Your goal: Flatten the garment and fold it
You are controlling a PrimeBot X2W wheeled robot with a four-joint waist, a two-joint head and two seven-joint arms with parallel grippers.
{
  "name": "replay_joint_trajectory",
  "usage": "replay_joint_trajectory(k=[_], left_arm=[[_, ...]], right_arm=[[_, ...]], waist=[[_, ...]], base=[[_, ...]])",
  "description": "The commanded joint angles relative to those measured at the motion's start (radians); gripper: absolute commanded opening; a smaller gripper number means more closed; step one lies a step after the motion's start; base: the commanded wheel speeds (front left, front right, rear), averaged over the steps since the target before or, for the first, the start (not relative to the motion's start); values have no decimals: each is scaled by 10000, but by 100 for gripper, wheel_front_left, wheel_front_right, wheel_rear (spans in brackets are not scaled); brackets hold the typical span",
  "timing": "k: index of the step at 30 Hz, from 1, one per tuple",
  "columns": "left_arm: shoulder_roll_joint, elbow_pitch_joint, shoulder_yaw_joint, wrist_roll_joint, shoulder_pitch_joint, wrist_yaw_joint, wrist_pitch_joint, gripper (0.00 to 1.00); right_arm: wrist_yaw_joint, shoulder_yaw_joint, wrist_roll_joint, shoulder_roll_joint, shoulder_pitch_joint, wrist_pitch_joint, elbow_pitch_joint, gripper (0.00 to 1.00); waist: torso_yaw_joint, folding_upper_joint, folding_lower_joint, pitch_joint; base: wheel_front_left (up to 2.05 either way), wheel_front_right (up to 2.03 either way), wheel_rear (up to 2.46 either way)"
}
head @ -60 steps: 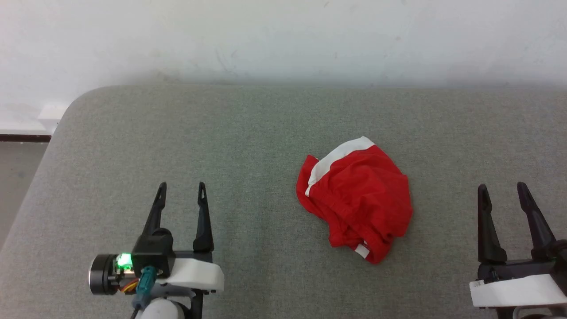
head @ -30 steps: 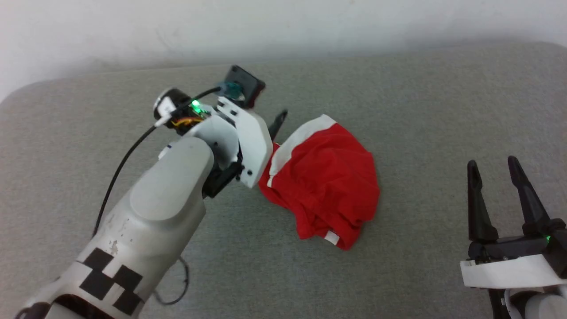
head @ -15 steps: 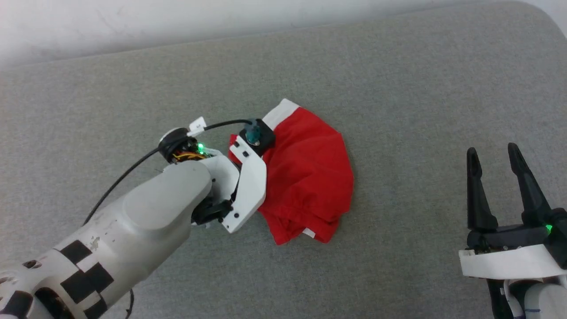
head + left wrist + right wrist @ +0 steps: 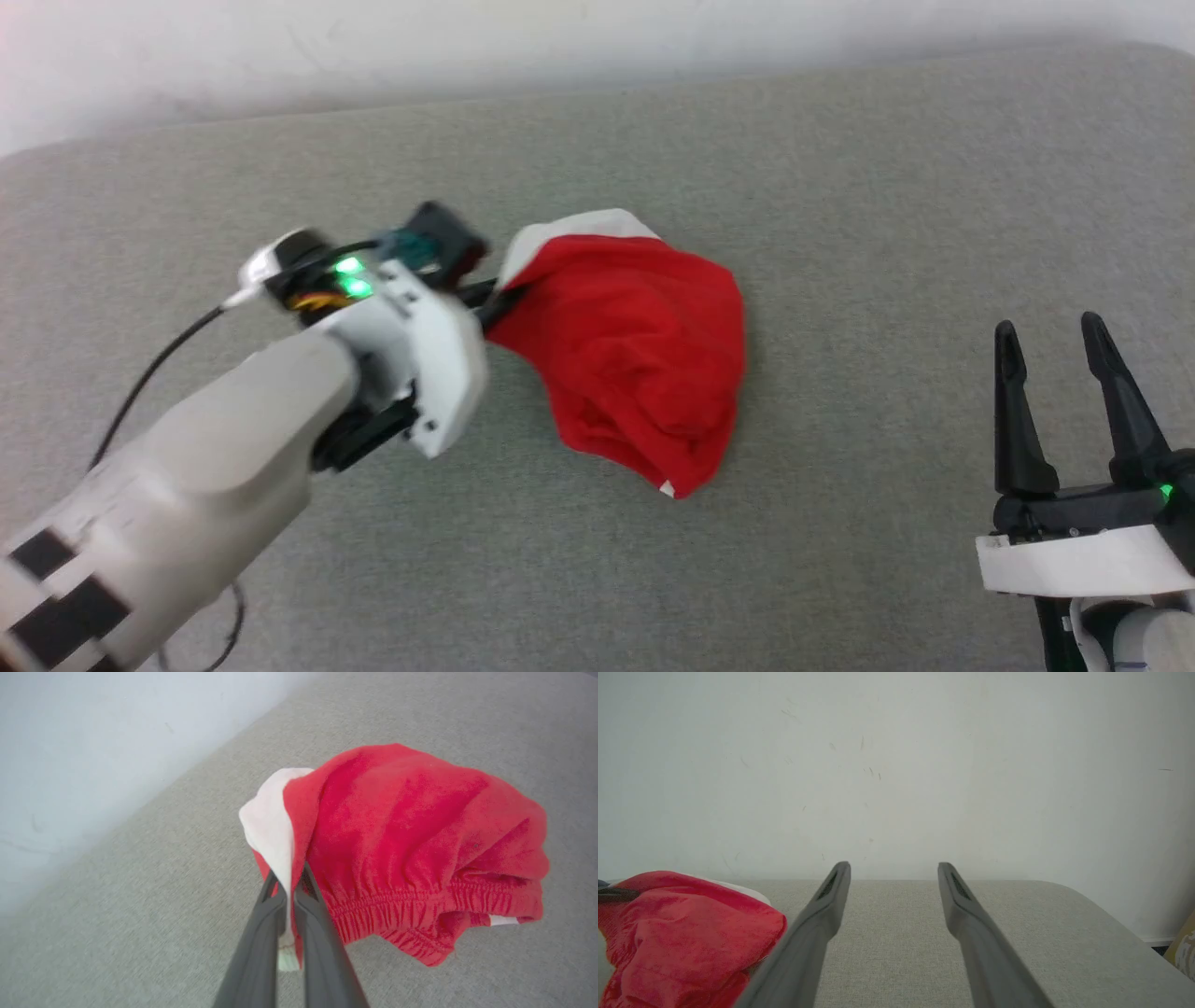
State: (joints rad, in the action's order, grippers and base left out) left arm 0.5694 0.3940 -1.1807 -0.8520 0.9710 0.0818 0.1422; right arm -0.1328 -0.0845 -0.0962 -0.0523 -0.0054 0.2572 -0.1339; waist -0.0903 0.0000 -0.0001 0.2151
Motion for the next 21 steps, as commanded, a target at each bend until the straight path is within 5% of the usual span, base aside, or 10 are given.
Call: replay_joint_trajectory(k=[1, 8, 14, 15, 16, 21], left_arm=[[316, -91, 123, -151, -439, -228, -184, 0], [1661, 126, 412, -767, -2171, -1247, -707, 0], [1601, 1214, 300, -1019, -2961, -1556, -851, 0], [1490, 1373, 311, -1063, -3019, -1544, -937, 43], [1376, 1508, 335, -1091, -3041, -1537, -1050, 100], [1236, 1658, 461, -734, -2572, -1625, -1671, 100]], right_arm=[[21, 4, 57, 20, 84, 46, -62, 100], [21, 55, 175, 20, 218, 46, -83, 100], [21, 127, 265, 20, 293, 46, 8, 100], [21, 122, 265, 20, 320, 46, 21, 100], [21, 115, 270, 20, 354, 46, 33, 100], [21, 91, 291, 20, 510, 46, 58, 100]], waist=[[423, 0, 1, -292], [869, 0, 1, -395], [1044, 0, 1, -462], [1069, 0, 1, -503], [1100, 0, 1, -557], [1246, 0, 1, -814]], base=[[0, 0, 0], [0, 0, 0], [0, 0, 0], [0, 0, 0], [0, 0, 0], [0, 0, 0]])
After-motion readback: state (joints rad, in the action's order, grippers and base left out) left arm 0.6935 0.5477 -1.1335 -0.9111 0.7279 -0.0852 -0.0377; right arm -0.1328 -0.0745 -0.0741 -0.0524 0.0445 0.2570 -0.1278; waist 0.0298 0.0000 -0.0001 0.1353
